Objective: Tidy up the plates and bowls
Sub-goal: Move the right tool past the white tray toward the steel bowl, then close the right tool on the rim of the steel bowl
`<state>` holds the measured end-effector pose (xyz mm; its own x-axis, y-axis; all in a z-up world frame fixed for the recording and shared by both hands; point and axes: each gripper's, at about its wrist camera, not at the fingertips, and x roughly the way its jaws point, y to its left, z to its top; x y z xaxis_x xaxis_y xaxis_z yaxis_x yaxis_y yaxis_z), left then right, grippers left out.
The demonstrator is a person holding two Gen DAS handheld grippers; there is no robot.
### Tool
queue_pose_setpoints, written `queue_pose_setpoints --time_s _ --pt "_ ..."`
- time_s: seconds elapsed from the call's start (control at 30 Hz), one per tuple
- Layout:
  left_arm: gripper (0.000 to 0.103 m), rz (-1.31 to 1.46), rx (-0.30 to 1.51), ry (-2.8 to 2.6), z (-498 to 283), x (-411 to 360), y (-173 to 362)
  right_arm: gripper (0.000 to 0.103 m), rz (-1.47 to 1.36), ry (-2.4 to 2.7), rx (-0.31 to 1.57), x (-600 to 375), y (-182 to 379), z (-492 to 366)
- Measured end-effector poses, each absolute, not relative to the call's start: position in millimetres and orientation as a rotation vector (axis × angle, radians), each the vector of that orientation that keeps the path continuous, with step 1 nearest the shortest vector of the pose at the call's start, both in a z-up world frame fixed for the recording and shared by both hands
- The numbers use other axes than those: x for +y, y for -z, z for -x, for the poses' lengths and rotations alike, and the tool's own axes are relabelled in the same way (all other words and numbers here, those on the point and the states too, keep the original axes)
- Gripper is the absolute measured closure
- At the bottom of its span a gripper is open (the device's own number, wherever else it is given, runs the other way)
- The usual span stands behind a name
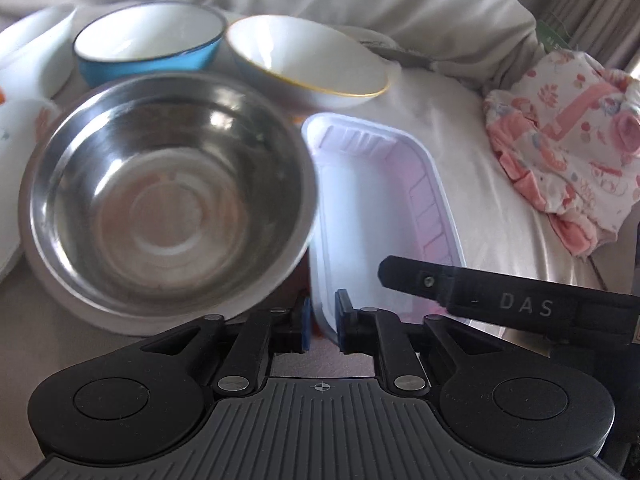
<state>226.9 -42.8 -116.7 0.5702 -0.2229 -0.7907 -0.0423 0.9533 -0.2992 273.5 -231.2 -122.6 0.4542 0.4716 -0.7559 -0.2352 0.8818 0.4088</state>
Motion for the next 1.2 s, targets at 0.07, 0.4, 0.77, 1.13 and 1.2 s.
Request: queue_pose_setpoints --time_s 0.07,0.4,0.77,1.13,1.2 --pt "0.082 0.284 0.951 0.130 -232 -52 115 0.037 -0.252 -0.434 0.998 -233 121 -274" --pt "0.083 0.361 0.959 0.253 -296 -87 128 0.037 -0.315 -0.254 0.967 -287 119 -314" --pt "0.083 0.351 0.707 0.197 -210 13 59 0.021 -0.156 -0.187 0.813 -253 47 -282" --pt "0.083 0.431 0.706 -0.068 -220 154 67 0.010 -0.136 -0.479 0.913 -135 48 -267" --pt "0.083 0.457 0.730 -0.070 -227 158 82 0.010 -0.136 -0.475 0.956 -123 70 -275"
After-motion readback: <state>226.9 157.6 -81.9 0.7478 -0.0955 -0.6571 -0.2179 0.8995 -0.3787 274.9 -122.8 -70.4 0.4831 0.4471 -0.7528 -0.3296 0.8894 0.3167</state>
